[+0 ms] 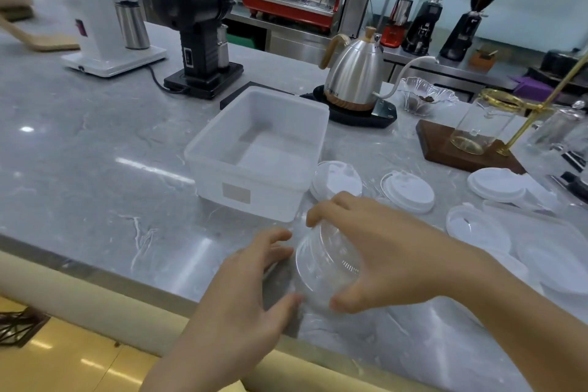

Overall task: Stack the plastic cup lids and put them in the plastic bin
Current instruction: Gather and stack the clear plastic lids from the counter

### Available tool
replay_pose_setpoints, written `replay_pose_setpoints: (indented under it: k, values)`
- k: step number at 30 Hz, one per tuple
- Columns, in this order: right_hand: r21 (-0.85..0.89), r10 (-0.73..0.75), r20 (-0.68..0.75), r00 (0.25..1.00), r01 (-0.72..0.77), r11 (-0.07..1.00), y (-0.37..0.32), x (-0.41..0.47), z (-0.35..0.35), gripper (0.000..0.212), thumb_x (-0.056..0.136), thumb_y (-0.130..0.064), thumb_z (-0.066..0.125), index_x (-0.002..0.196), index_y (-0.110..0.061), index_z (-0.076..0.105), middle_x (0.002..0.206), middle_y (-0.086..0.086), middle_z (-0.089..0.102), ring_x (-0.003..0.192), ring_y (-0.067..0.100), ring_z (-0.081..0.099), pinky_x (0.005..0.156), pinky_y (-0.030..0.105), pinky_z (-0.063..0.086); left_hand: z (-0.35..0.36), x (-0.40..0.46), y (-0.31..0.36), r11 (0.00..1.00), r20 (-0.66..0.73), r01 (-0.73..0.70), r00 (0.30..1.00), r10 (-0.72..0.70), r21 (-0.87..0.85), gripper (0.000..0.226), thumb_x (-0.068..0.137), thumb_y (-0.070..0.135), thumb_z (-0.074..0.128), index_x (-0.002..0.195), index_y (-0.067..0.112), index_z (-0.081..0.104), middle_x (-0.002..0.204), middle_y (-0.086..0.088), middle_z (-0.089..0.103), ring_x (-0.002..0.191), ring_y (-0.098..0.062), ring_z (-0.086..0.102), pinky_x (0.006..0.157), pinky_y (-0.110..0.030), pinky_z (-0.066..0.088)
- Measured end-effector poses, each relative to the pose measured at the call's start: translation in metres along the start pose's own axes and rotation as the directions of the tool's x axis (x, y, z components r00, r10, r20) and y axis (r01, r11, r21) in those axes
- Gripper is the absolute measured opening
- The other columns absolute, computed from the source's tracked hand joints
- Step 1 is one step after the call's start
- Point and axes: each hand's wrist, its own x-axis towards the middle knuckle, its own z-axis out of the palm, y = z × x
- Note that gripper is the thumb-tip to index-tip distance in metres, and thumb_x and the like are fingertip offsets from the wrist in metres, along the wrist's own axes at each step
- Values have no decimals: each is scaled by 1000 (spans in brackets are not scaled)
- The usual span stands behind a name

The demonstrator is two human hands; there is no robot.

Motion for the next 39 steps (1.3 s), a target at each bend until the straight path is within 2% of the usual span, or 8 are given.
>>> replay_pose_setpoints:
  k: [5, 11, 20, 25, 29, 32, 36, 39]
  values:
    - [-24, -7, 50, 999, 8, 1000, -1, 9, 5, 82, 58, -52, 76, 124, -46, 29, 111, -16, 41, 99, 12, 46, 79, 35, 49, 0, 1, -2, 995, 21, -4, 1000, 2, 104, 74, 73, 28, 85, 128, 53, 41, 117, 37, 62, 127, 0, 53, 106, -33, 44]
    - [-45, -19, 68, 997, 22, 999, -1, 14, 14, 80, 58, -51, 75, 124, -44, 30, 108, -15, 39, 96, 10, 43, 71, 30, 39, 2, 4, -4, 996, -30, -16, 999, 19, 87, 70, 72, 28, 88, 118, 57, 44, 113, 32, 66, 122, 4, 56, 105, -29, 44]
    - [-53, -20, 96, 995, 25, 998, -2, 21, 21, 82, 56, -51, 76, 124, -40, 32, 111, -11, 41, 101, 16, 46, 76, 34, 47, 3, 4, -2, 998, -55, -7, 998, 10, 61, 74, 67, 23, 89, 116, 64, 51, 112, 40, 66, 113, 13, 60, 96, -18, 47]
    - [-81, -21, 77, 997, 28, 996, -3, 23, 27, 71, 57, -48, 76, 113, -35, 33, 103, -8, 38, 92, 19, 44, 69, 34, 43, 5, 4, -3, 999, -49, 30, 998, -32, -44, 62, 69, 16, 74, 115, 54, 57, 106, 32, 74, 111, 13, 63, 94, -10, 48]
    - [-85, -23, 51, 998, 27, 996, -1, 19, 26, 65, 57, -47, 74, 106, -34, 34, 99, -8, 37, 86, 19, 42, 66, 34, 41, 7, 5, 5, 984, -2, 115, 993, -116, -135, 51, 78, 15, 55, 109, 55, 57, 106, 29, 75, 113, 9, 64, 96, -28, 53]
    - [-77, -17, 56, 998, 21, 997, 2, 10, 28, 65, 56, -47, 73, 107, -35, 34, 97, -10, 36, 87, 17, 41, 66, 33, 41, 9, 4, 14, 977, 47, 137, 990, -131, -163, 44, 88, 11, 53, 108, 50, 58, 104, 28, 76, 111, 8, 64, 93, -30, 54]
    - [-60, -19, 68, 998, 23, 998, 6, -11, 29, 71, 57, -49, 71, 117, -40, 35, 102, -14, 38, 93, 16, 43, 74, 36, 47, 17, -8, 19, 978, -129, 116, 982, -139, -171, 31, 90, 4, 67, 94, 35, 69, 88, 19, 79, 85, 0, 73, 77, -28, 59]
    - [-56, -24, 89, 996, 29, 998, 7, -30, 31, 73, 59, -50, 70, 121, -43, 32, 103, -16, 35, 94, 13, 40, 74, 34, 46, 19, -27, 26, 949, -159, 155, 966, -205, -276, 8, 80, 22, 76, 74, 27, 74, 63, -2, 74, 52, -12, 65, 49, -22, 51]
